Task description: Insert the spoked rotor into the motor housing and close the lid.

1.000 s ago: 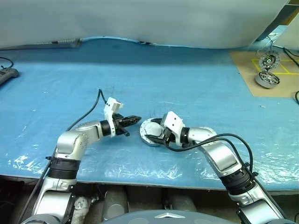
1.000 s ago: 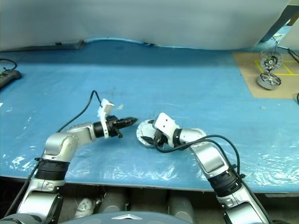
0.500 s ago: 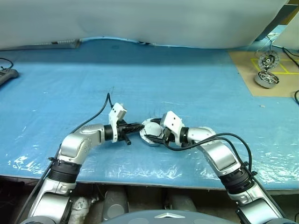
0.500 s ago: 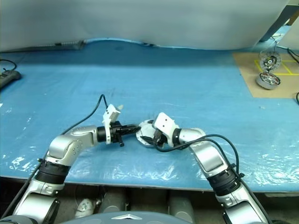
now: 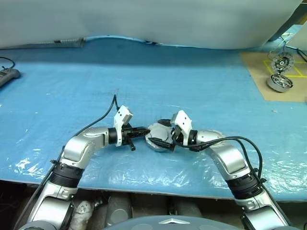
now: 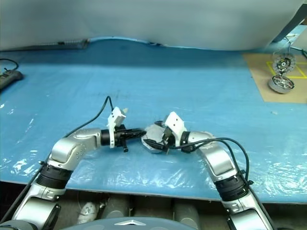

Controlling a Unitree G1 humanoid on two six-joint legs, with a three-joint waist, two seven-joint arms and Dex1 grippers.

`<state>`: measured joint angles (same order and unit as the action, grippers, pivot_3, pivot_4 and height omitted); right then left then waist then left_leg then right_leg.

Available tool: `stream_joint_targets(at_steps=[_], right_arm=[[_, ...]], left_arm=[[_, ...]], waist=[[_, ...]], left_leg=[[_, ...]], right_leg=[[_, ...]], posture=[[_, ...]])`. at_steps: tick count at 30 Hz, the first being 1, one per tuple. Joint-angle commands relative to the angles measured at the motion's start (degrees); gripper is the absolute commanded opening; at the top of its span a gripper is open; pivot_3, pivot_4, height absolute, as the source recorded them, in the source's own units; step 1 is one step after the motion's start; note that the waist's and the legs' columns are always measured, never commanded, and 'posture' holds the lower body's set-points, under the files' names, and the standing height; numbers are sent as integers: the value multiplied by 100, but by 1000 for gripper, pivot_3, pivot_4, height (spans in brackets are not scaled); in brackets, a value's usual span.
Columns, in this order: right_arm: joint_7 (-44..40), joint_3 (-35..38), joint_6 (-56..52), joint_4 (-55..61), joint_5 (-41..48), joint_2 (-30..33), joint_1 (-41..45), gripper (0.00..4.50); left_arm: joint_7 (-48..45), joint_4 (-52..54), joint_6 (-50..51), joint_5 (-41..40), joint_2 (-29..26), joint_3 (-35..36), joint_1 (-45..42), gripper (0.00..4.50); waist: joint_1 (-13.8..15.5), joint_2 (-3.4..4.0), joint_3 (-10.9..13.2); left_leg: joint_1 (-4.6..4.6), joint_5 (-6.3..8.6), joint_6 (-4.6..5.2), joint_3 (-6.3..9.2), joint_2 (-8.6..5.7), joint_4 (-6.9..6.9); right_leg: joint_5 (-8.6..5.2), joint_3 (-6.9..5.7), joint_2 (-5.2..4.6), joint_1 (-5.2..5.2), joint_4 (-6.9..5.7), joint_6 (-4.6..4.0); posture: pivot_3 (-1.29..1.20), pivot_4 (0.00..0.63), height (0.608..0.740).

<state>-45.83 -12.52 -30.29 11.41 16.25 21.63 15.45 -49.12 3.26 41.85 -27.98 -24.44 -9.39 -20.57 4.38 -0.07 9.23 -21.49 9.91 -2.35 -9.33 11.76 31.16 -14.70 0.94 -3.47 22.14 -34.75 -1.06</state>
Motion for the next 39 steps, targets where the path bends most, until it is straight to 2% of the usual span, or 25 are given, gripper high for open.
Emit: stream_joint_targets(at_steps=[1,4,9,15,24,35,39], right_arm=[[178,819,-621,501,1014,-208,6,4488],[403,1468,-1291,710,1841,-309,32,4488],[1137,2220,-2354,579,2612,-344,23,4488],[1633,2545,-3429,367,3209,-372,-220,4488],[2098,2933,-4247,121,3876,-602,-397,4488],[2608,3639,-5468,-819,4885,-923,-425,4488],[2774,3754,-5701,-1000,5144,-1079,-387,3621]], left_arm=[[-15,10,13,135,23,-216,31,0],[-47,15,-35,154,52,-225,19,0],[-74,30,-100,194,111,-252,-6,0],[-111,-1,-144,247,158,-279,-28,0],[-150,-77,-210,291,221,-280,-77,0],[-140,-79,-226,336,268,-292,-39,0],[-125,-60,-205,334,267,-287,-20,0]], waist=[[5,0,0],[15,1,1],[44,2,1],[117,2,1],[131,2,1],[134,3,-1],[133,4,-1]], left_leg=[[-4,0,0,0,1,0],[-6,0,0,0,0,0],[-5,0,-1,0,0,2],[-6,-1,-3,0,-1,-1],[-6,-1,-3,0,-4,0],[-6,-1,-4,1,-5,0],[-6,-1,-4,1,-4,0]], right_leg=[[0,-1,0,4,0,1],[1,0,-1,7,-1,2],[1,0,-1,6,0,2],[2,-1,0,7,0,4],[6,-1,-4,7,0,11],[7,-3,-4,6,-1,13],[7,-5,-5,6,-1,13]], posture=[[0,150,740],[0,150,740],[0,150,740],[0,150,740],[0,150,740],[0,150,740],[0,150,740]])
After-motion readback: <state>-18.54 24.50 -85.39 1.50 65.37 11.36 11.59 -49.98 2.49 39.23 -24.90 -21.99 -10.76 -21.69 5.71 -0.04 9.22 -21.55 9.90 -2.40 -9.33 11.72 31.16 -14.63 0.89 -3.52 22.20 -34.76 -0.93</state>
